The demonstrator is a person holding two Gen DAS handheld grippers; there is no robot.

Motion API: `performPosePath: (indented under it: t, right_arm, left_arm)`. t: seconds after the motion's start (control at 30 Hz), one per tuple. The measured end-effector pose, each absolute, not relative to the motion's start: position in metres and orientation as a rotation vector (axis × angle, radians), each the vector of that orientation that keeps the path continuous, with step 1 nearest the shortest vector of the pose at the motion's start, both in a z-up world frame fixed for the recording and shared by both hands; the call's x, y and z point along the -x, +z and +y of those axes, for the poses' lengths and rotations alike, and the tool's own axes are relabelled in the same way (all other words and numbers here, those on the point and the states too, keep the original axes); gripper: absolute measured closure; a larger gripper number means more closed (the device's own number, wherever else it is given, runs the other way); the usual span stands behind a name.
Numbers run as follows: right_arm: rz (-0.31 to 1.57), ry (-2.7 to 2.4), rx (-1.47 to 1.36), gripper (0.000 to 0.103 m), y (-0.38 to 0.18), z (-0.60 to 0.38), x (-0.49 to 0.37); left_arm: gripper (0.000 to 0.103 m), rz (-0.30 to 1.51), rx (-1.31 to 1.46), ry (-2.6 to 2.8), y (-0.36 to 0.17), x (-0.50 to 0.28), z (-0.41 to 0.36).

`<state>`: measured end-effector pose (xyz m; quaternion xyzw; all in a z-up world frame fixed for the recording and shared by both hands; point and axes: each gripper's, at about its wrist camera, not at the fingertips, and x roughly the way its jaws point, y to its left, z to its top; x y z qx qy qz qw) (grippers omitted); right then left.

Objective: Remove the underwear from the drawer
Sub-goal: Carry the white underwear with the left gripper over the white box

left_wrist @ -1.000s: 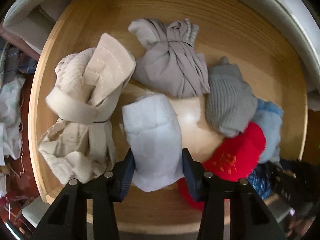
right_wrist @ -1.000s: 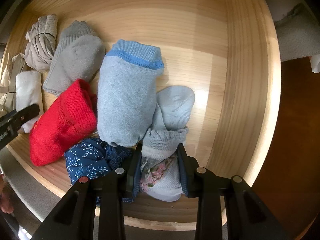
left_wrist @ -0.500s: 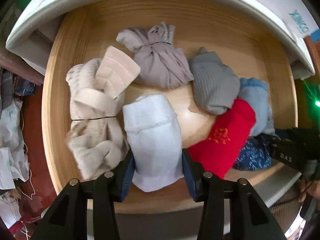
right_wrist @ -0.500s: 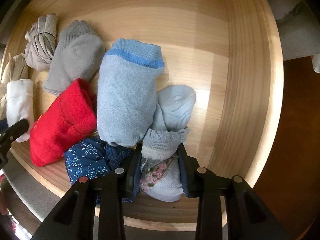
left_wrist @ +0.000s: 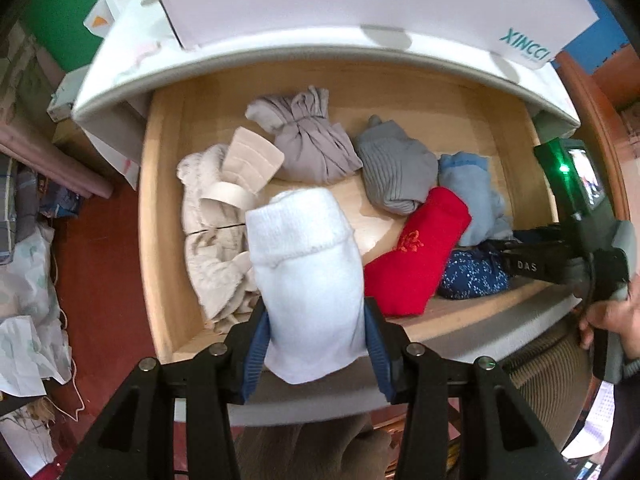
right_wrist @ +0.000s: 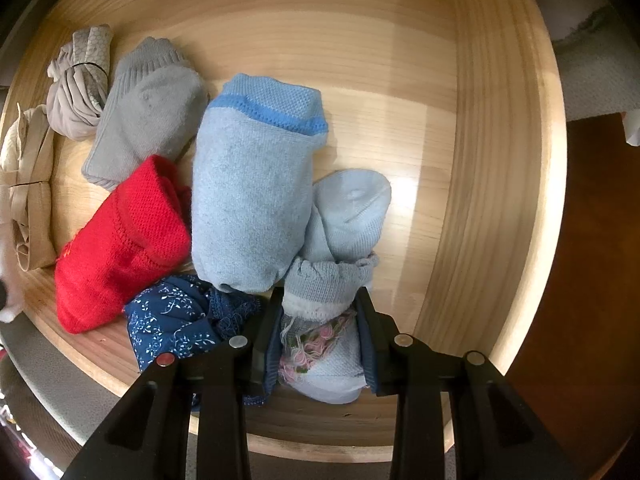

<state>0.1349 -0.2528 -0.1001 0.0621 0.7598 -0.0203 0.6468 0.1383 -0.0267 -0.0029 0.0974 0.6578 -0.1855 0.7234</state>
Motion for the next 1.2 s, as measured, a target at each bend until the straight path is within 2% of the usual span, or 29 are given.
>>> performPosePath:
  t: [0.2, 0.5, 0.63, 0.9, 1.07, 1.2]
  right_arm:
    - [1.733, -0.05, -0.13, 0.072, -0.102, -0.25, -0.135]
    - [1.745, -0.062, -0.112, 0.072, -0.106, -0.244, -0.135]
    - [1.754, -0.077, -0.111, 0.072, -0.108, -0.24, -0.136]
    - [1.748, -0.085, -0.117, 0.072, -0.109, -0.239, -0.136]
    - [1.749, -0.087, -0.121, 0.072, -0.11, -0.241, -0.134]
    - [1.746, -0.087, -0.125, 0.072, -0.11, -0.243, -0.133]
  left_arm:
    - [0.058, 1.397, -0.221, -0.409, 0.028, -0.135, -0.015]
    - [0.058, 1.259, -0.184, -0.426, 0.109, -0.138, 0.008]
    - [0.058, 1.169, -0.146, -0.427, 0.152, -0.151, 0.013]
    - [0.058, 1.051, -0.069, -0.374, 0.203, -0.202, 0.004]
    - [0.057, 1.01, -0.081, -0.336, 0.214, -0.241, -0.01]
    - [0.057, 1.026, -0.135, -0.318, 0.201, -0.269, -0.028]
